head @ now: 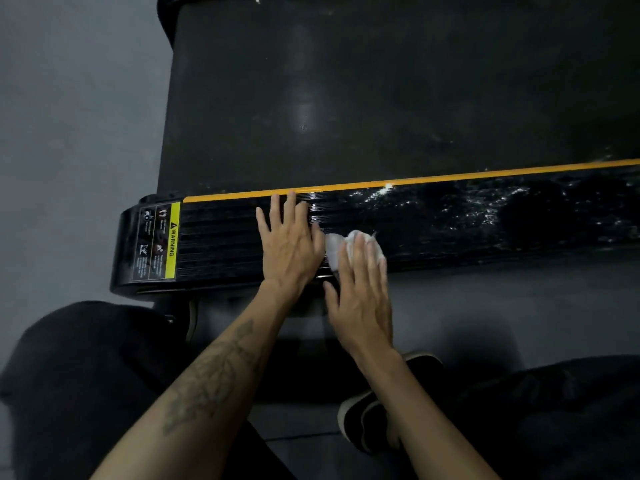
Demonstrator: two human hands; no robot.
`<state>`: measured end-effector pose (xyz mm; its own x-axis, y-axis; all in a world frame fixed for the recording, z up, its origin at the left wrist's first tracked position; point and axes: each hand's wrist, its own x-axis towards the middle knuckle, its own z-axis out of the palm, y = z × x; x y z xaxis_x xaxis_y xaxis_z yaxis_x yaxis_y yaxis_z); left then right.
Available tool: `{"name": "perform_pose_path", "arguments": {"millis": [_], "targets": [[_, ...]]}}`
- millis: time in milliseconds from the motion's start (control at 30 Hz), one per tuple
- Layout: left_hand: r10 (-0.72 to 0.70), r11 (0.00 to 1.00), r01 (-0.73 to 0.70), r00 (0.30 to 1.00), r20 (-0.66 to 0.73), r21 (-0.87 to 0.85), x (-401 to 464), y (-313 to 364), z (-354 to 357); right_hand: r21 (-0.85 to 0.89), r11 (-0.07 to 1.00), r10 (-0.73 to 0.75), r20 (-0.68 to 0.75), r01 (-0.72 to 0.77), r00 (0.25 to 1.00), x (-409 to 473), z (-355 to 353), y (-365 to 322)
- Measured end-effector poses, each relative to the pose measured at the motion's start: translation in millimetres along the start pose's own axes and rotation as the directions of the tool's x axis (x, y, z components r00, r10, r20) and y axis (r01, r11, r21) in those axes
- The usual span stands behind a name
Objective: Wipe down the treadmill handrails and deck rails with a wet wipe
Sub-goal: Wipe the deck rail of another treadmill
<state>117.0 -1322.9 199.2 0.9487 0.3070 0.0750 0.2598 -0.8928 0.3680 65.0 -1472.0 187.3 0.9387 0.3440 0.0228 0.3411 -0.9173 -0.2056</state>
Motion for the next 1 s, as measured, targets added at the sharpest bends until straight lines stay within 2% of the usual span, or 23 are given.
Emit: {"name": "perform_pose_path", "arguments": {"millis": [100,200,267,300,367,467,533,700,733,833,900,1000], "targets": [[0.032,0.998,-0.033,0.999,0.014,0.06,0,-2,2,-0.069,0.99,-0.119,0.012,0.12,0.993,-1,-2,27],[0.043,0.996,-0.044,0.999,0.012,0.083,0,-4,3,-0.053,0.999,-0.007,-0.019,0.006,1.0,-1,-6,37],[0.033,0.996,-0.034,0.999,0.007,0.08,1,-3,5,0.008,0.995,0.103,-0.048,-0.103,0.994,2,-3,19],[0.029,0.997,-0.029,1.0,0.002,0.072,1,-3,6,0.037,0.993,0.114,-0.043,-0.112,0.993,3,-1,8],[0.036,0.997,-0.035,0.999,-0.006,0.073,2,-4,7,0.031,1.0,0.001,-0.019,0.0,1.0,3,4,-3],[0.032,0.998,-0.031,0.999,-0.005,0.06,3,-6,9,-0.091,0.983,-0.155,0.018,0.156,0.988,3,4,15],[0.024,0.998,-0.023,1.0,-0.018,0.054,4,-4,8,-0.122,0.986,-0.113,0.001,0.112,0.994,3,-2,31],[0.03,0.997,-0.029,0.999,-0.011,0.076,4,-3,9,-0.002,0.994,0.107,-0.047,-0.107,0.993,8,-1,12],[0.032,0.996,-0.032,0.999,-0.004,0.081,3,-3,9,-0.004,0.997,0.083,-0.024,-0.083,0.996,8,1,4],[0.028,0.996,-0.028,1.0,0.002,0.081,4,-3,9,-0.086,0.987,-0.128,0.071,0.133,0.989,10,0,8],[0.025,0.996,-0.024,1.0,-0.004,0.084,4,-3,9,-0.102,0.977,-0.177,0.085,0.185,0.981,13,-6,28],[0.024,0.996,-0.023,1.0,-0.009,0.091,4,-3,11,-0.037,0.999,-0.034,0.065,0.037,0.997,15,-11,42]]}}
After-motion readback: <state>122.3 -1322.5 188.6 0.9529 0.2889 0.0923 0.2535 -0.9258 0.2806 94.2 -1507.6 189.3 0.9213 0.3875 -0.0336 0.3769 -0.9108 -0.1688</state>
